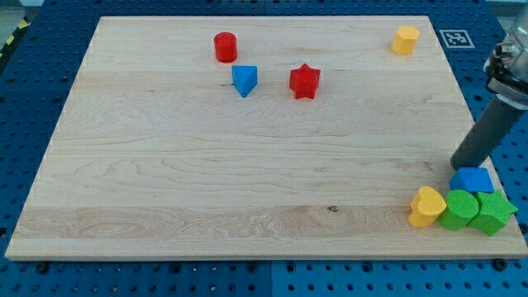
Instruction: Slide blue triangle closer to the red star
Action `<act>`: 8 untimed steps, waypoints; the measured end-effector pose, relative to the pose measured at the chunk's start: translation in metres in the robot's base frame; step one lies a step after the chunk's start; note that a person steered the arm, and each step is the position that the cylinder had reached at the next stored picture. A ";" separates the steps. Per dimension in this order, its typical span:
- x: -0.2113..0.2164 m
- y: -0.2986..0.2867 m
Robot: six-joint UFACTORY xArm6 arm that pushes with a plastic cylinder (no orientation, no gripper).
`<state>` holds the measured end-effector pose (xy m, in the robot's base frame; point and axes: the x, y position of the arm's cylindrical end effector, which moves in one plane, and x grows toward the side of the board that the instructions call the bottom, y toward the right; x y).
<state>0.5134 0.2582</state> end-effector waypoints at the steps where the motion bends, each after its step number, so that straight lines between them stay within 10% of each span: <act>1: -0.028 -0.003; 8: -0.132 -0.386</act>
<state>0.3812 -0.1275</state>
